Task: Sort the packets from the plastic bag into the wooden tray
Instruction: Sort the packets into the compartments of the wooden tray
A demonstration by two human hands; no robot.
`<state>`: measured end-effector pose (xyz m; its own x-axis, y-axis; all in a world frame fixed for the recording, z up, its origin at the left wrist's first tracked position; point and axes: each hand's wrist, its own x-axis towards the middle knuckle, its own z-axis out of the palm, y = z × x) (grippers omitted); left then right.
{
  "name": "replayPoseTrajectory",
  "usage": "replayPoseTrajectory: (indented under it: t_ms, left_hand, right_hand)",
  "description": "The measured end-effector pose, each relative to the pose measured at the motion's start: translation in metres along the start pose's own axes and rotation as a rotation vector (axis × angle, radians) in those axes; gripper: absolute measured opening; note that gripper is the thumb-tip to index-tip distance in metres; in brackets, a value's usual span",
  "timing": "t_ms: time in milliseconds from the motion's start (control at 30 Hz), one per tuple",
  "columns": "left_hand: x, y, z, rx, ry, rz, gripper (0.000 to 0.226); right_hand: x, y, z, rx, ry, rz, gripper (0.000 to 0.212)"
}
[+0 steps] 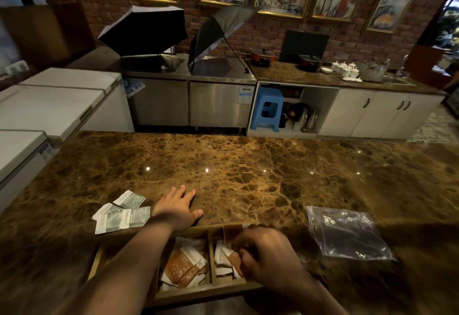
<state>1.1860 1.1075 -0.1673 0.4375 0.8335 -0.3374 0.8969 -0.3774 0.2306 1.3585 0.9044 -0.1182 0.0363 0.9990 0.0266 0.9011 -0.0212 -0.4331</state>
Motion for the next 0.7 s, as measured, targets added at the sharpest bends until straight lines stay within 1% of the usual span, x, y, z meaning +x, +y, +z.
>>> replayPoseTrajectory:
  t_ms: [100, 233, 300, 400, 467, 533, 600, 633, 700]
  left_hand:
    - [-0.007, 0.001, -0.002, -0.041, -0.012, -0.018, 0.071]
    - [-0.014, 0.0, -0.003, -0.078, -0.017, -0.017, 0.069]
    - [-0.017, -0.002, -0.002, -0.095, -0.012, -0.007, 0.068]
    - [-0.017, -0.005, -0.002, -0.109, -0.008, 0.005, 0.067]
    - [-0.017, -0.005, -0.002, -0.113, -0.004, 0.007, 0.066]
    - [-0.018, -0.006, 0.0, -0.122, 0.0, 0.009, 0.066]
    - [-0.018, -0.006, 0.0, -0.136, -0.004, 0.012, 0.065]
    - [-0.018, -0.007, -0.001, -0.143, -0.003, 0.013, 0.065]
    - [-0.02, -0.008, -0.005, -0.15, 0.02, 0.022, 0.063]
  right_hand:
    - [-0.001, -0.003, -0.002, 0.006, 0.004, 0.003, 0.025]
    - [0.0, -0.007, -0.003, -0.007, 0.034, 0.051, 0.022]
    - [0.0, -0.008, -0.001, -0.019, 0.017, 0.033, 0.026]
    - [-0.001, -0.009, 0.001, -0.081, -0.085, -0.002, 0.031]
    - [-0.001, -0.01, 0.001, -0.113, -0.123, -0.023, 0.034]
    - [0.0, -0.012, 0.001, -0.112, -0.123, -0.025, 0.038]
    - [0.002, -0.014, 0.001, -0.088, -0.087, -0.02, 0.045]
    - [0.005, -0.015, 0.0, -0.086, -0.065, -0.019, 0.044]
    - [0.01, -0.019, -0.003, -0.103, -0.025, -0.01, 0.033]
